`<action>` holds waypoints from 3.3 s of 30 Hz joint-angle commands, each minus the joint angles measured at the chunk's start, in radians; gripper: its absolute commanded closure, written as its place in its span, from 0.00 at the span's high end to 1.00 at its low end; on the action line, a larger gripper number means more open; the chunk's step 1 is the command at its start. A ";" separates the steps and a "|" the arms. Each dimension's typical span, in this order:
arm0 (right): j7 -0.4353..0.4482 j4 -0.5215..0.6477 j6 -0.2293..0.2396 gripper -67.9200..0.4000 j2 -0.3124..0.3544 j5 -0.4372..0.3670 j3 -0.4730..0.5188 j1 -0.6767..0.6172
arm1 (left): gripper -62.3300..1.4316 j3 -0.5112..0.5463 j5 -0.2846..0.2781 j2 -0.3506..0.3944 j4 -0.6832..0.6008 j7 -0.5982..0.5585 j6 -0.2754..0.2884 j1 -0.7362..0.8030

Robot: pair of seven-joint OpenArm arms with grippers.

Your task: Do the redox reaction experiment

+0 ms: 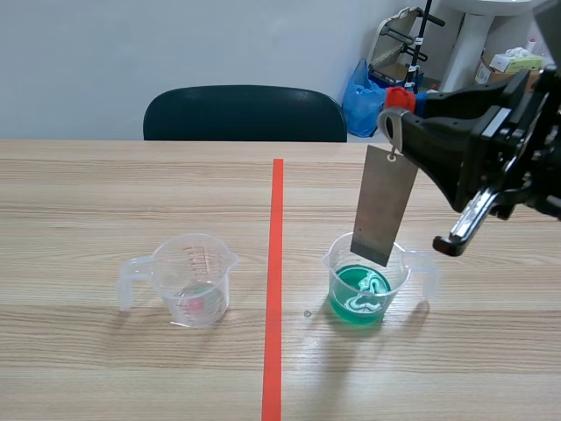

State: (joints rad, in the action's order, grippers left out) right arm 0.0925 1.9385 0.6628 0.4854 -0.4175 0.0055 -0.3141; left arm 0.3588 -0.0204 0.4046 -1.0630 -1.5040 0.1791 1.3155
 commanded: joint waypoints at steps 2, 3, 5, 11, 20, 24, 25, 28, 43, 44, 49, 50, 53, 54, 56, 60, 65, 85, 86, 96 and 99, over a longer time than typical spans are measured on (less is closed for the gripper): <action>-0.027 0.046 -0.004 0.02 0.010 -0.049 0.032 0.009 | 1.00 0.005 -0.006 -0.008 -0.011 -0.050 -0.001 0.001; -0.043 0.056 -0.004 0.02 0.010 -0.064 0.038 0.009 | 1.00 0.005 -0.006 -0.008 -0.011 -0.050 -0.001 0.001; -0.067 0.076 -0.004 0.02 0.010 -0.082 0.050 0.009 | 1.00 0.005 -0.006 -0.008 -0.011 -0.050 -0.001 0.001; -0.106 0.114 -0.004 0.02 0.010 -0.115 0.071 0.009 | 1.00 0.005 -0.006 -0.007 -0.011 -0.050 -0.001 0.001; -0.114 0.115 -0.004 0.02 0.010 -0.116 0.073 0.009 | 1.00 0.005 -0.006 -0.008 -0.011 -0.050 -0.001 0.001; -0.114 0.115 -0.004 0.02 0.010 -0.115 0.073 0.009 | 1.00 0.005 -0.006 -0.008 -0.011 -0.050 -0.001 0.001; -0.114 0.115 -0.004 0.02 0.010 -0.115 0.073 0.009 | 1.00 0.005 -0.006 -0.008 -0.011 -0.050 -0.001 0.001; -0.114 0.115 -0.004 0.02 0.010 -0.115 0.073 0.009 | 1.00 0.005 -0.006 -0.008 -0.011 -0.050 -0.001 0.001; -0.116 0.115 -0.004 0.02 0.010 -0.114 0.073 0.009 | 1.00 0.005 -0.014 -0.007 -0.011 -0.050 -0.001 0.001; -0.116 0.115 -0.004 0.02 0.010 -0.114 0.073 0.009 | 1.00 0.005 -0.014 -0.008 -0.011 -0.050 0.000 0.001; -0.117 0.115 -0.004 0.02 0.010 -0.114 0.073 0.009 | 1.00 0.005 -0.014 -0.008 -0.011 -0.050 0.000 0.001; -0.117 0.115 -0.004 0.02 0.010 -0.114 0.073 0.009 | 1.00 0.005 -0.014 -0.008 -0.011 -0.050 0.000 0.001; -0.117 0.115 -0.004 0.02 0.010 -0.114 0.073 0.009 | 1.00 0.005 -0.014 -0.008 -0.011 -0.050 0.000 0.001; -0.117 0.115 -0.004 0.02 0.010 -0.114 0.073 0.009 | 1.00 0.005 -0.014 -0.008 -0.011 -0.050 0.000 0.001; -0.117 0.115 -0.004 0.02 0.010 -0.114 0.073 0.009 | 1.00 0.005 -0.014 -0.008 -0.011 -0.050 0.000 0.001; -0.117 0.115 -0.004 0.02 0.010 -0.114 0.073 0.009 | 1.00 0.005 -0.014 -0.008 -0.011 -0.050 0.000 0.001; -0.117 0.115 -0.004 0.02 0.010 -0.114 0.073 0.009 | 1.00 0.005 -0.014 -0.008 -0.011 -0.050 0.000 0.001; -0.117 0.115 -0.004 0.02 0.010 -0.114 0.073 0.009 | 1.00 0.005 -0.014 -0.008 -0.011 -0.050 0.000 0.001; -0.117 0.115 -0.004 0.02 0.010 -0.114 0.073 0.009 | 1.00 0.005 -0.014 -0.008 -0.011 -0.050 0.000 0.001; -0.117 0.115 -0.004 0.02 0.010 -0.114 0.073 0.009 | 1.00 0.005 -0.014 -0.008 -0.011 -0.050 0.000 0.001; -0.117 0.115 -0.004 0.02 0.010 -0.114 0.073 0.009 | 1.00 0.005 -0.014 -0.008 -0.011 -0.050 0.000 0.001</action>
State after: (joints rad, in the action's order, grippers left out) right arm -0.0357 2.0422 0.6628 0.4854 -0.5213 0.0666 -0.3138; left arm 0.3588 -0.0280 0.4046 -1.0630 -1.5040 0.1787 1.3155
